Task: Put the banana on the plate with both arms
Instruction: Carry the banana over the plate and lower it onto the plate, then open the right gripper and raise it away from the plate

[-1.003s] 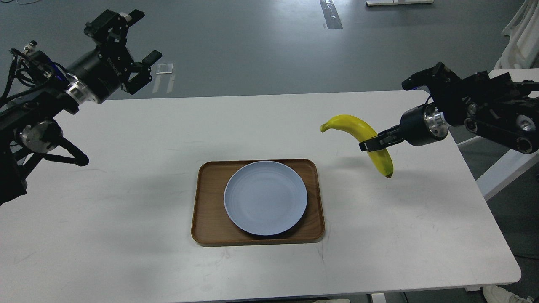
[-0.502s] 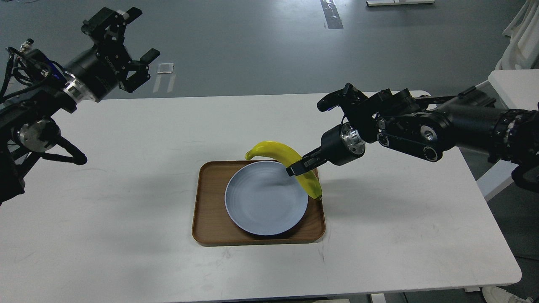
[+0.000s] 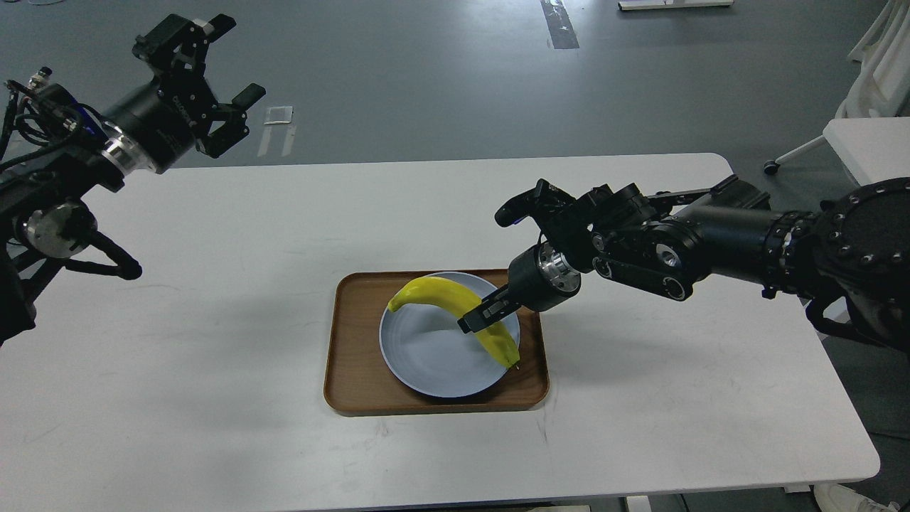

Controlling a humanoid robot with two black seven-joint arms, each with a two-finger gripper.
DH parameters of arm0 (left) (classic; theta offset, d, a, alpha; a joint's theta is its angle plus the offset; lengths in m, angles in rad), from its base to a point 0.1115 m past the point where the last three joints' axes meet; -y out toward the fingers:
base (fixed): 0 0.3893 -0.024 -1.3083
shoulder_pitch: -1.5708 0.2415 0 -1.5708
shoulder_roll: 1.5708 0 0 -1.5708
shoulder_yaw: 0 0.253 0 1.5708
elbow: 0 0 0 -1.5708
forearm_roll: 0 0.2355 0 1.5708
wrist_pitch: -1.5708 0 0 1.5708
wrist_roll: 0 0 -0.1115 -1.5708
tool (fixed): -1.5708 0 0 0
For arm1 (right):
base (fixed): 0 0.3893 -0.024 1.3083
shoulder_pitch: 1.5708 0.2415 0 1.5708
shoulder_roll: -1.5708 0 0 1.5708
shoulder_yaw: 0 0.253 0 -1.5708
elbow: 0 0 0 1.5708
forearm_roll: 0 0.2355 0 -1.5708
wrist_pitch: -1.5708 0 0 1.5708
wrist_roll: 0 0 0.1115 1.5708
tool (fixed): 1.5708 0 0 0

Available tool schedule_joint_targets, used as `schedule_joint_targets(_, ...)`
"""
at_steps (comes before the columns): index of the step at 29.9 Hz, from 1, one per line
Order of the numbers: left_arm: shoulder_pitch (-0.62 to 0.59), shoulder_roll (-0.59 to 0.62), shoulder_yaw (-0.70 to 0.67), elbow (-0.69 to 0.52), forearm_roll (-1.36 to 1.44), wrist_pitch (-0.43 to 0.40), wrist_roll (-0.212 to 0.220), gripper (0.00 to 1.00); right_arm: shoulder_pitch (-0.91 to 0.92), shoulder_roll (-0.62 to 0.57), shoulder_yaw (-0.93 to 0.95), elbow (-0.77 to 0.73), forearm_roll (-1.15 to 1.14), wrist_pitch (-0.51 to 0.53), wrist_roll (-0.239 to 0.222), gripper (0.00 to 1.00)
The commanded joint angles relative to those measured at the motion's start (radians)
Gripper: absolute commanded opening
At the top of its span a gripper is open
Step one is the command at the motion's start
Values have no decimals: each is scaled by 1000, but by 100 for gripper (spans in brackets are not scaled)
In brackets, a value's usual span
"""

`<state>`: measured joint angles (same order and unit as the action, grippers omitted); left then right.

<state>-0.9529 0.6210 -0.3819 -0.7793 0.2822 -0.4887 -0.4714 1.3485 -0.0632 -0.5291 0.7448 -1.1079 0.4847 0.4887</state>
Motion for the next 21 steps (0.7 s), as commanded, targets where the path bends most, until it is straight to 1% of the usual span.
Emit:
schedule_joint_targets(1,0,3,0,0,0,0,-1,98,-3,3,0,-5,0,0,0,42)
schedule_joint_targets(3,0,3,0,0,0,0,-1,98,-5,3,0,-8,0,0,0,47)
schedule_joint_targets(4,0,3,0,0,0,0,-1,98,-5,3,0,-16,3,-2,0,52)
schedule_joint_targets(5,0,3,0,0,0,0,-1,98,-5,5,0,-25,14,0,0,62)
schedule_joint_targets(6,0,3,0,0,0,0,-1,98,-5,5,0,-27,20,-2,0,67)
schedule_joint_targets(7,0,3,0,0,0,0,-1,98,-5,5,0,-28,37,0,0,77)
schedule_joint_targets(10,-1,3,-2,0,0,0,-1,98,-5,2,4,-31,68,-2,0,96)
schedule_joint_targets(12,-1,3,-2,0,0,0,-1,98,0,-9,14,-33,86,-8,0,97)
schedule_joint_targets(15,0,3,-2,0,0,0,-1,98,11,-61,49,-33,118,-18,0,98)
schedule_joint_targets(17,0,3,-2,2,0,0,-1,98,11,-115,128,-33,155,-18,0,98)
schedule_joint_targets(19,3,3,-2,3,0,0,-3,98,-14,-191,260,-32,233,-18,0,98)
schedule_joint_targets(21,8,2,-2,3,-2,0,-3,98,-44,-231,319,-30,291,-18,0,98)
